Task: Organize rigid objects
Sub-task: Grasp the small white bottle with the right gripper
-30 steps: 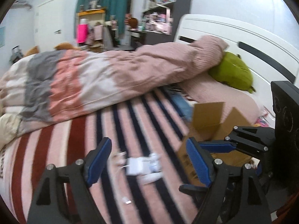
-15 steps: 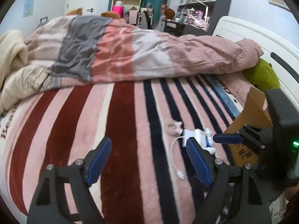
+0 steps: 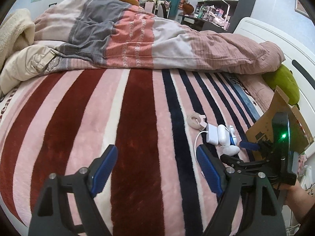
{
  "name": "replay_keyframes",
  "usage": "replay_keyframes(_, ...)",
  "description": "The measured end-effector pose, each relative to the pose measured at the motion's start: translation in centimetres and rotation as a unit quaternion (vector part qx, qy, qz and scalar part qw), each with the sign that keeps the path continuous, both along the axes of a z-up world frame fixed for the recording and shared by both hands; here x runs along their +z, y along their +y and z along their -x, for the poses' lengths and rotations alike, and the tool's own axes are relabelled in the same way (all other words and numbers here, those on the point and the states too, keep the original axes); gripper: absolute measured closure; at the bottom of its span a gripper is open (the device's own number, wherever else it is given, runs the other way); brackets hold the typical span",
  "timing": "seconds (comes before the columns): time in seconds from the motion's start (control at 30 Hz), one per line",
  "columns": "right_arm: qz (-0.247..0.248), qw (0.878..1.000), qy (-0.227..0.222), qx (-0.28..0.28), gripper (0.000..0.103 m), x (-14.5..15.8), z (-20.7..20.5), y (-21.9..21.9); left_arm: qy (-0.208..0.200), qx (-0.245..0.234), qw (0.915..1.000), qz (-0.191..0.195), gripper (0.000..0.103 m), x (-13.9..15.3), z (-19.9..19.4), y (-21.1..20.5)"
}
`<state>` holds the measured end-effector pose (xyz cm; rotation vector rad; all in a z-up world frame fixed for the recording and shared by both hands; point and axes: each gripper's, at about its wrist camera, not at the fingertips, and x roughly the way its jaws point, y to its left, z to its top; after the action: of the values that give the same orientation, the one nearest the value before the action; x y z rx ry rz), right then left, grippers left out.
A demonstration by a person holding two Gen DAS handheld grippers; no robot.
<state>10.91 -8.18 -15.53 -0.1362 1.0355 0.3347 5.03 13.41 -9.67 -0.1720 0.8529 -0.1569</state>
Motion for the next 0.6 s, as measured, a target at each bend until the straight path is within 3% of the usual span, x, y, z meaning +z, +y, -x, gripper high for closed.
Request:
replay_keyframes(0.1,-0.016,1.000,0.017,-0.011,0.033,-0.4,0.0,-0.2,-0.001,-0.002,1.0000,-0.003,0.023,0.1,0.0,-0.1)
replay_keyframes(0.13,-0.022,0.999,0.019,-0.014,0.043,-0.5,-0.1,-0.3,-0.001,-0.002,1.0000,-0.004,0.023,0.1,0.0,-0.1)
replay_keyframes(0.27,-0.035,0.999,0.009,-0.011,0.044,-0.1,0.1,0.0,0.001,-0.002,1.0000,-0.004,0.023,0.2,0.1,-0.2)
replay_keyframes(0.4,-0.057,0.998,0.011,0.027,0.044,0.7,1.5,0.9,0.005,-0.020,0.9998,0.001,0.023,0.8,0.2,-0.8)
replay_keyframes(0.6,-0.100,0.985,-0.023,0.140,0.044,5.3,4.3,3.4,0.012,-0.097,0.9932,0.063,0.023,2.8,0.4,-3.3)
